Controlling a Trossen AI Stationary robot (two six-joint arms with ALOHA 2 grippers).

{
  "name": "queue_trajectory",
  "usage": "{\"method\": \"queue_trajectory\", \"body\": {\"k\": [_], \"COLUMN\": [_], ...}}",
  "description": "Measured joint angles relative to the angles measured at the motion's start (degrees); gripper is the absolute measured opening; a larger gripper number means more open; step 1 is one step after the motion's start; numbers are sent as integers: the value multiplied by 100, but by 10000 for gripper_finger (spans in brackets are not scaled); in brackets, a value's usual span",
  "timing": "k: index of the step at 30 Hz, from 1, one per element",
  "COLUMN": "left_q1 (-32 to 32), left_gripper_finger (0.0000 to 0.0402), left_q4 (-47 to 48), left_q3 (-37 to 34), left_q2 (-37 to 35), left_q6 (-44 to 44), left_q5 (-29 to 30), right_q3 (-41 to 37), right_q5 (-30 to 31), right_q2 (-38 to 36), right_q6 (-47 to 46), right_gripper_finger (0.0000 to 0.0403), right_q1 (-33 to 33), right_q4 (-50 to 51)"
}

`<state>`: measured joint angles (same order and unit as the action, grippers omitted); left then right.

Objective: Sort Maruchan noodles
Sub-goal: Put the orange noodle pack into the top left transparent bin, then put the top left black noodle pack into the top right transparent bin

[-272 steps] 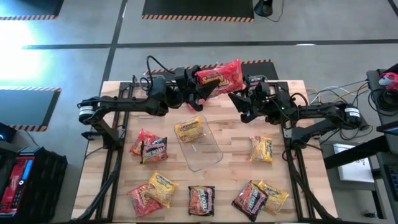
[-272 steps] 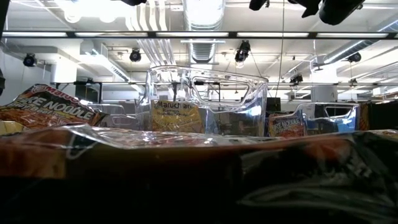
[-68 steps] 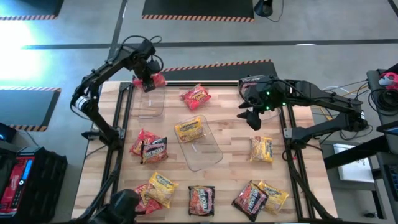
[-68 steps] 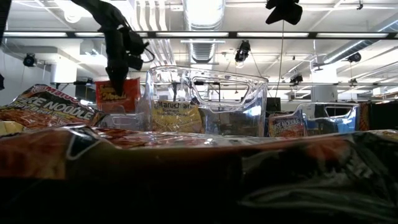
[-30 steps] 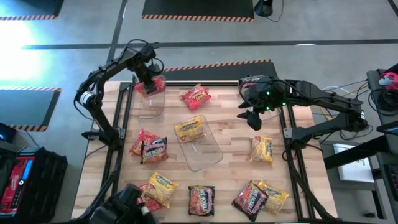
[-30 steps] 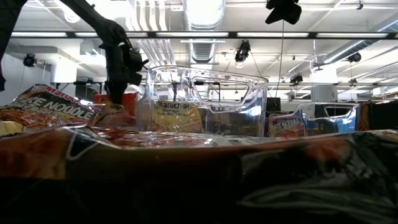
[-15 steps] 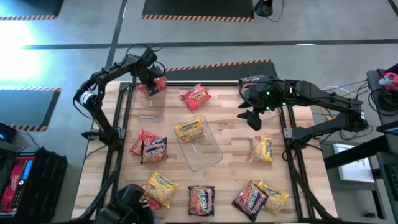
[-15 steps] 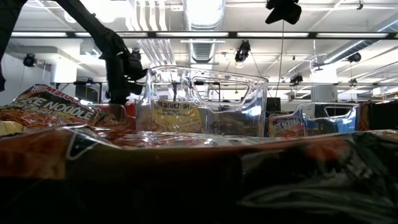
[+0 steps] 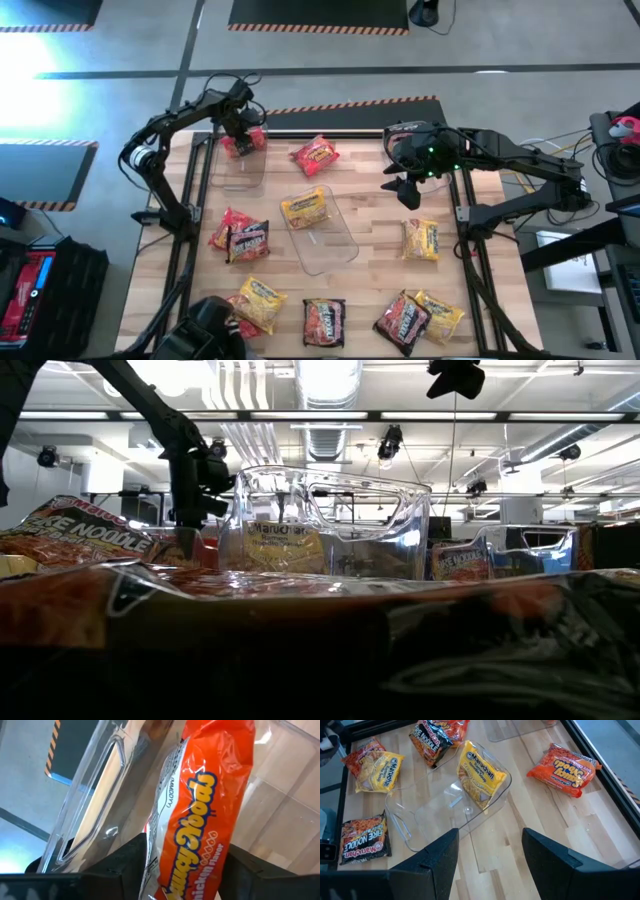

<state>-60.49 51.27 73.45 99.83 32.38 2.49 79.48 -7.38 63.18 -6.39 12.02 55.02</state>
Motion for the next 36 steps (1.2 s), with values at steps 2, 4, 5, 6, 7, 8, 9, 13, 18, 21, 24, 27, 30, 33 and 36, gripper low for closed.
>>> {"method": "queue_trajectory", "body": {"k": [2, 4, 5, 6, 7, 8, 9, 13, 18, 21, 24, 27, 30, 33, 36], "left_q1": [0, -4, -7, -18, -33, -50, -61, -92, -99, -114, -114, -114, -113, -62, 71], "left_gripper_finger": [183, 182, 181, 180, 179, 178, 177, 175, 175, 174, 174, 174, 174, 174, 174], "left_q4": [-36, -71, -110, -142, -148, -133, -133, -133, -168, -168, -164, -167, -162, -69, 139], "left_q3": [0, 0, 0, 1, 12, 35, 57, 133, 219, 291, 378, 504, 648, 773, 783], "left_q2": [-2, -9, -16, -23, -28, -28, -31, -75, -175, -259, -385, -534, -696, -942, -1233], "left_q6": [-19, -58, -93, -122, -146, -171, -193, -284, -396, -444, -459, -492, -522, -896, -1450], "left_q5": [32, 130, 168, 208, 218, 218, 218, 252, 457, 525, 563, 599, 600, 458, -4], "right_q3": [0, 0, 1, 1, 0, 0, 1, 1, 1, 0, 1, 0, 0, 1, 1], "right_q5": [0, 0, 0, 0, 0, 0, 0, 0, 0, 0, 0, 0, 0, 0, 0], "right_q2": [0, 0, 0, 0, 0, 2, 1, 1, 2, 2, 2, 2, 2, 2, 2], "right_q6": [0, 0, 0, 0, 0, 0, 0, 0, 0, -2, 0, -2, -2, -2, -2], "right_gripper_finger": [206, 206, 206, 206, 206, 206, 206, 206, 206, 206, 206, 206, 206, 206, 206], "right_q1": [1, 0, 1, 1, -1, 1, 0, 0, 0, 1, 1, -1, 1, 1, 0], "right_q4": [0, 0, 0, 0, 0, 0, 0, 0, 0, 0, 0, 0, 0, 0, 0]}}
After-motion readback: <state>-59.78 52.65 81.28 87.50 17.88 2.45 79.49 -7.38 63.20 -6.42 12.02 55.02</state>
